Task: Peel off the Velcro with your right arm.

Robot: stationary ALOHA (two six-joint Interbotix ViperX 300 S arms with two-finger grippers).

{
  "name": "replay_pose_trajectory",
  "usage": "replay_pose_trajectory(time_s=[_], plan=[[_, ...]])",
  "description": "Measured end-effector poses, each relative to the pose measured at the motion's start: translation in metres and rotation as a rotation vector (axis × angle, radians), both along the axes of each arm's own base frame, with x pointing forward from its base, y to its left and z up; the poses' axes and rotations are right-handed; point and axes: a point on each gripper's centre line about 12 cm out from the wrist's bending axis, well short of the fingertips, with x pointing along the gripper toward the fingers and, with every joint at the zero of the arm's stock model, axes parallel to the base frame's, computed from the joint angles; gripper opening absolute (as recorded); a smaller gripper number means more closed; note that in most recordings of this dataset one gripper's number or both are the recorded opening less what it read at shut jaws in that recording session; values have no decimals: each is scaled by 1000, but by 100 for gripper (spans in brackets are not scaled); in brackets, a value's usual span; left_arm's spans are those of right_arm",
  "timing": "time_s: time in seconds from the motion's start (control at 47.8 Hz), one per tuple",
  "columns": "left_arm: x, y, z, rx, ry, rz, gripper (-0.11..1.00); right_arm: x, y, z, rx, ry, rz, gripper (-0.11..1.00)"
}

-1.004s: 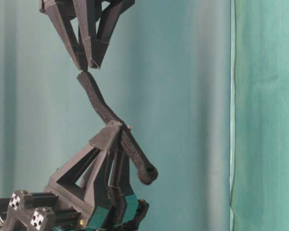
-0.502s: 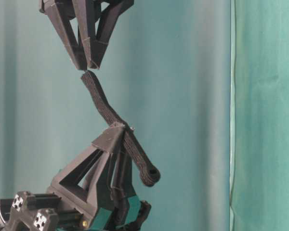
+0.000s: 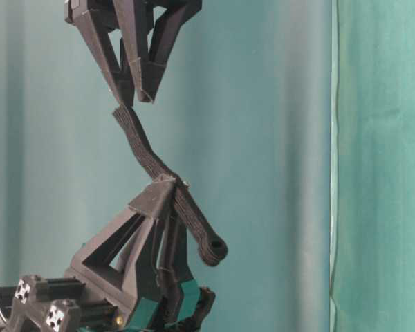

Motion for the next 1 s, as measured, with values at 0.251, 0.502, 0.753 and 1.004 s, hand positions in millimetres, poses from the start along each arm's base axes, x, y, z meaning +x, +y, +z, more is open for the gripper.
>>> replay_pose_trajectory(time_s=[0.251,0.502,0.753,1.004], plan=[[0,6,1,0,-5,15,10,-2,0,-1,0,-13,2,6],[0,7,1,0,-11,20,10,-2,0,0,2,-20,1,6],[0,8,1,-1,-11,22,10,0,-1,-4,4,-7,1,6],[0,9,1,-1,-12,25,10,3,-1,-13,9,20,4,6]])
